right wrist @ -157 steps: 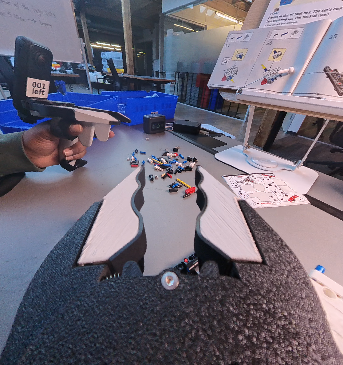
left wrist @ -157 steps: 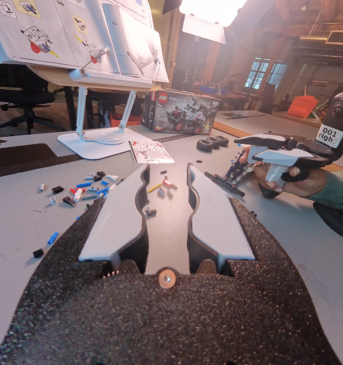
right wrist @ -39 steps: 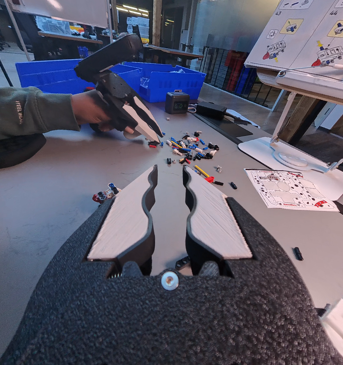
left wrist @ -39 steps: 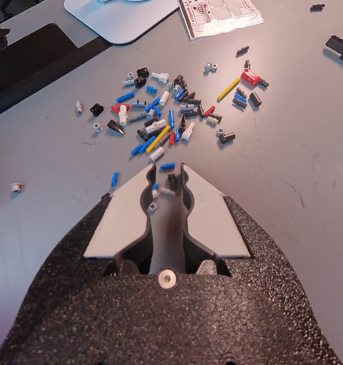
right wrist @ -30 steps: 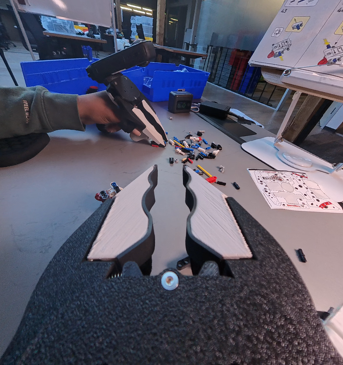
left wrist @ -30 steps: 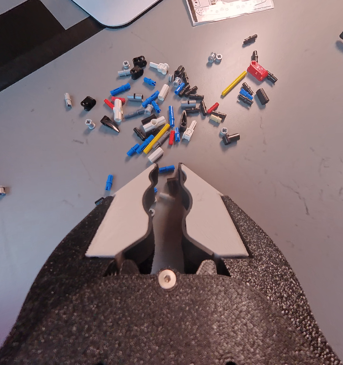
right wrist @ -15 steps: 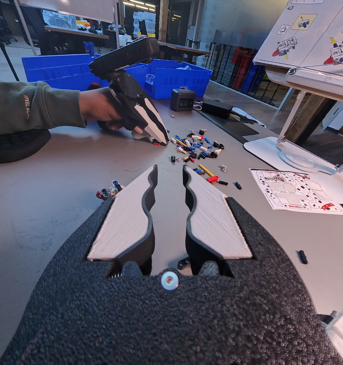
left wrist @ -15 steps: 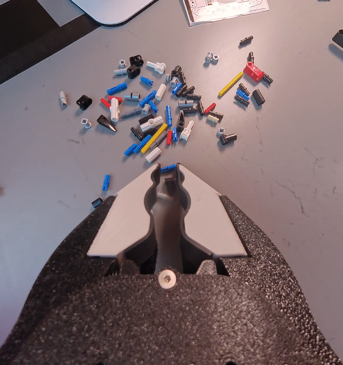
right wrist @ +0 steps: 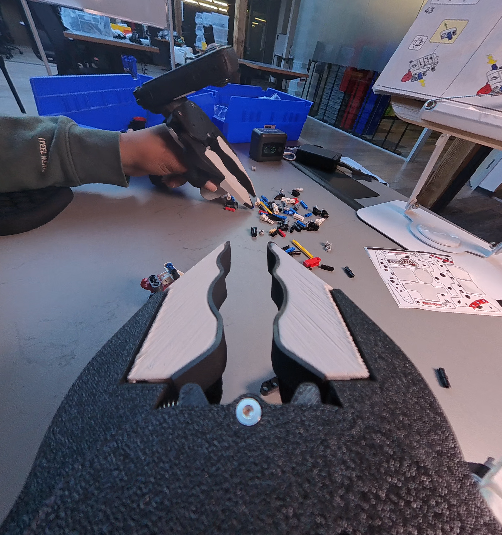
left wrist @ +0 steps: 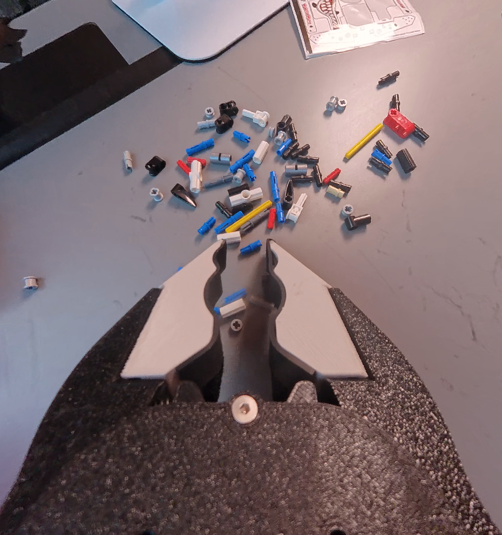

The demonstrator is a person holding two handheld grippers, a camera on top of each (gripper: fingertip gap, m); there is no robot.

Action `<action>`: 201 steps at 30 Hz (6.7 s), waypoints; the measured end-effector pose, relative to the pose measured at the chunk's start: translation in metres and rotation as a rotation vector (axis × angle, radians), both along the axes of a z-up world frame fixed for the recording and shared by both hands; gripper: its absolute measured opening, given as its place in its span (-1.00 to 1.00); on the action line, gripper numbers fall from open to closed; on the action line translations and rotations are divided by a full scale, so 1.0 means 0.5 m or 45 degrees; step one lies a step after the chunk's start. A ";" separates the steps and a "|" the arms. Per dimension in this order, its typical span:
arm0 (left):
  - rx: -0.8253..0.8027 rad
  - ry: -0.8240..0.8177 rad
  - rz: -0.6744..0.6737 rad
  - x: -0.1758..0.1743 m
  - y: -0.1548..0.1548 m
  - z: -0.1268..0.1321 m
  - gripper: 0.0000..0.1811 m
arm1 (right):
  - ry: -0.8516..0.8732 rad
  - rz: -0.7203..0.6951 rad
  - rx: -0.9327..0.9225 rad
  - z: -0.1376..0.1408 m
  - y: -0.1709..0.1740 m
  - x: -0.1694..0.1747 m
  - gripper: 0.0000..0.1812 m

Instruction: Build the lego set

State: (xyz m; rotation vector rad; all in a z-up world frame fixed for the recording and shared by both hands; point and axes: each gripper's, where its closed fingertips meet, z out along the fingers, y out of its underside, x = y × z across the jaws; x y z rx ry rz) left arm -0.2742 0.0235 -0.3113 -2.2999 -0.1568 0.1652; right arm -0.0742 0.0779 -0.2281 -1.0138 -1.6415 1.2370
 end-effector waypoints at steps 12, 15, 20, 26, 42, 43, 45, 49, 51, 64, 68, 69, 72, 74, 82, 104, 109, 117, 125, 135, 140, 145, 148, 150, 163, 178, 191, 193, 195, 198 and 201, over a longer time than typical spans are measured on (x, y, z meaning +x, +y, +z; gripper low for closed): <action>0.114 0.061 -0.172 0.036 0.041 0.037 -0.76 | -0.009 0.009 -0.005 -0.001 -0.001 0.000 -0.73; 0.094 0.039 -0.180 0.026 0.071 0.031 -0.81 | -0.010 0.011 -0.002 -0.002 -0.002 0.000 -0.73; -0.029 -0.041 -0.205 0.022 0.105 0.000 -0.87 | -0.007 0.018 -0.001 -0.001 -0.004 0.001 -0.73; -0.062 -0.093 -0.194 0.022 0.104 -0.009 -0.94 | -0.014 0.033 -0.005 -0.002 -0.006 0.002 -0.73; 0.060 -0.153 -0.636 0.190 0.023 0.086 -0.95 | -0.009 0.032 -0.008 -0.001 -0.005 0.005 -0.73; 0.016 -0.158 -0.672 0.212 0.010 0.068 -0.95 | -0.008 0.032 -0.009 -0.001 -0.004 0.005 -0.73; -0.026 -0.179 -0.723 0.253 -0.009 0.042 -0.95 | -0.009 0.031 -0.008 -0.001 -0.005 0.005 -0.73; -0.109 -0.141 -0.733 0.279 -0.033 0.007 -0.95 | -0.007 0.031 -0.005 -0.001 -0.005 0.005 -0.73; -0.119 -0.142 -0.737 0.287 -0.038 0.001 -0.95 | -0.012 0.027 -0.007 -0.001 -0.004 0.004 -0.71; 0.109 -0.266 -0.531 0.230 0.023 0.052 -0.79 | -0.042 0.006 -0.017 -0.007 0.002 0.000 -0.66; 0.029 -0.186 -0.414 0.168 0.078 0.020 -0.78 | -0.033 0.011 -0.009 -0.006 0.000 0.001 -0.66; 0.012 -0.181 -0.414 0.165 0.088 0.012 -0.79 | -0.027 0.012 -0.006 -0.005 -0.001 0.002 -0.67; -0.039 -0.119 -0.406 0.154 0.109 -0.003 -0.81 | -0.028 0.015 -0.007 -0.005 -0.001 0.003 -0.67; -0.066 -0.089 -0.386 0.145 0.113 -0.007 -0.81 | -0.030 0.017 -0.009 -0.005 -0.001 0.003 -0.67; -0.079 -0.046 -0.292 0.107 0.108 -0.009 -0.76 | -0.034 0.022 -0.020 -0.005 -0.001 0.003 -0.67; -0.098 -0.063 -0.238 0.065 0.124 -0.010 -0.83 | -0.034 0.030 -0.022 -0.005 -0.003 0.005 -0.67; -0.039 -0.015 -0.261 0.063 0.115 0.017 -0.83 | -0.029 0.030 -0.018 -0.004 -0.004 0.006 -0.67; -0.014 -0.200 -0.692 0.254 0.004 0.045 -0.83 | -0.027 0.027 -0.005 -0.005 -0.004 0.006 -0.67; -0.080 -0.233 -0.691 0.299 -0.035 0.005 -0.82 | -0.034 0.027 0.017 -0.008 -0.007 0.005 -0.67; -0.025 -0.219 -0.672 0.295 -0.030 0.020 -0.77 | -0.036 0.029 0.032 -0.010 -0.010 0.005 -0.67; 0.159 -0.173 -0.572 0.264 -0.015 0.068 -0.71 | -0.021 0.018 0.011 -0.005 -0.007 0.004 -0.63; 0.477 -0.042 -0.411 0.219 -0.022 0.185 -0.70 | 0.002 0.015 -0.041 0.008 -0.006 0.007 -0.55; 0.630 0.100 -0.247 0.160 -0.073 0.285 -0.70 | -0.002 0.005 -0.046 0.008 -0.006 0.005 -0.52; 0.679 0.216 -0.084 0.088 -0.141 0.357 -0.73 | -0.010 0.000 -0.046 0.004 -0.008 0.005 -0.51; -0.295 -0.352 0.077 -0.133 -0.474 0.133 -0.71 | -0.032 -0.014 0.018 -0.008 -0.034 -0.001 -0.53; -0.617 -0.122 0.029 -0.116 -0.449 0.024 -0.92 | -0.027 -0.042 0.014 -0.006 -0.033 -0.003 -0.54; -0.270 -0.320 -0.504 0.326 -0.236 0.041 -0.92 | -0.324 0.266 0.265 -0.077 -0.110 0.032 -0.52; -0.289 -0.365 -0.539 0.366 -0.206 0.006 -0.92 | -0.392 0.266 0.382 -0.091 -0.104 0.030 -0.51; -0.282 -0.383 -0.549 0.389 -0.179 -0.006 -0.92 | -0.468 0.279 0.495 -0.110 -0.096 0.029 -0.51; -0.275 -0.406 -0.525 0.402 -0.157 -0.006 -0.92 | -0.551 0.330 0.617 -0.135 -0.090 0.025 -0.53; -0.270 -0.397 -0.481 0.403 -0.154 -0.006 -0.90 | -0.586 0.367 0.741 -0.151 -0.084 0.017 -0.75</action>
